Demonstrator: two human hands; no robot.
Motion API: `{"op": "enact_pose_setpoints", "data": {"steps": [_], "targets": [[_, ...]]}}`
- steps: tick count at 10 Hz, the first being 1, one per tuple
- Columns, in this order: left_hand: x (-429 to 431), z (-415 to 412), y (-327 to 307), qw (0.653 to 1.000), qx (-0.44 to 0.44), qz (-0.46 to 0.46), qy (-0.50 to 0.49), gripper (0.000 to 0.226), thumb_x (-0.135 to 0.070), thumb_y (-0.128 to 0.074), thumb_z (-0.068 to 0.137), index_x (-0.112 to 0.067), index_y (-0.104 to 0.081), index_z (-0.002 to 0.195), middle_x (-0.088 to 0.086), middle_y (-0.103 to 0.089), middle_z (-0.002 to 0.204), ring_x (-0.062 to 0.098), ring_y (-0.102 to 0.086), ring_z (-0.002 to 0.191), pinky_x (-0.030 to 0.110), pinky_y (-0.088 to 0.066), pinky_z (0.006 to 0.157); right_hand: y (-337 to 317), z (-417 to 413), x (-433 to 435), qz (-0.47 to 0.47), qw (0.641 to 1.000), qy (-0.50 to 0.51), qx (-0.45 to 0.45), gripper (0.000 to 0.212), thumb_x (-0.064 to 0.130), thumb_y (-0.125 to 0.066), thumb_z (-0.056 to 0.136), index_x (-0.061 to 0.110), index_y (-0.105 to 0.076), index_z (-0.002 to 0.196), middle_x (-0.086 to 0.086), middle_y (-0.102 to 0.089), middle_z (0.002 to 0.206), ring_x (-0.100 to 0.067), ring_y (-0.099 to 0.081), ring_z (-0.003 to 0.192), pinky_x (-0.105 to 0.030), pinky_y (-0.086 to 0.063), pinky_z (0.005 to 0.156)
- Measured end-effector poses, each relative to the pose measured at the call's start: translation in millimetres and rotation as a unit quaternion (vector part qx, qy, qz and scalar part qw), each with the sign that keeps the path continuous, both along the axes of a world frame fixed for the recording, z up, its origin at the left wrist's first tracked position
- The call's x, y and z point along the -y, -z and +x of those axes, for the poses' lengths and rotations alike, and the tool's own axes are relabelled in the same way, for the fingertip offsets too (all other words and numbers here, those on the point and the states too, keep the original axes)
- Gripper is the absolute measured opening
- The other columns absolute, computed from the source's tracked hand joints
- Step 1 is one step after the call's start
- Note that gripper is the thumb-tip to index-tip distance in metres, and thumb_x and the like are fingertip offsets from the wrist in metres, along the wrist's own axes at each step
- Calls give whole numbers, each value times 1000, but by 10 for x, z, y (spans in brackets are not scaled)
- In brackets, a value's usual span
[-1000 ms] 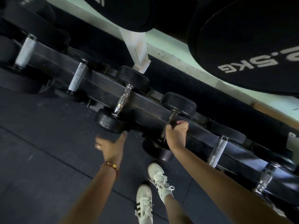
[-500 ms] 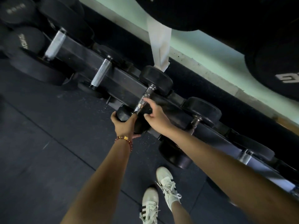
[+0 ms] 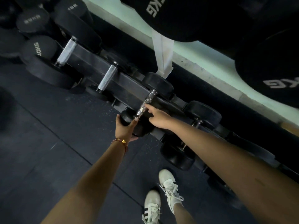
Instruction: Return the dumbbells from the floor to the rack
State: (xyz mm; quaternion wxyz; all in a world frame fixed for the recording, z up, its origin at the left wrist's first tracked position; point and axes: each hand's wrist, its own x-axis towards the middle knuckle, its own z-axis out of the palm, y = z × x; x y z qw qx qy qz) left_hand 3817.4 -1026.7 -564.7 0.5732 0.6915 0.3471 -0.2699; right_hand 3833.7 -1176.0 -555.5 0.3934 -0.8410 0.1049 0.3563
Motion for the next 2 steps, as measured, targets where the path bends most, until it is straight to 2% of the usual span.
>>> {"op": "enact_pose_setpoints", "data": {"steps": [1,2], "targets": [[44,-88,-4,997,0,63,34,78,-23,-63,88,-24,-15,149,13,-34,146,36,-50,120,50,-53,86,-54,-187,77,15,1000,26,8,53,9,-42,95,24,-34,145,-6,-46,143,-21,-46,129,-25,-34,101],[137,-315,-205,984,29,160,69,68,-20,-63,85,-3,-25,140,21,-32,141,39,-43,123,45,-40,102,-141,-470,234,35,990,100,89,21,12,-48,93,23,-62,103,4,-66,104,-15,-60,101,-32,-44,102]]}}
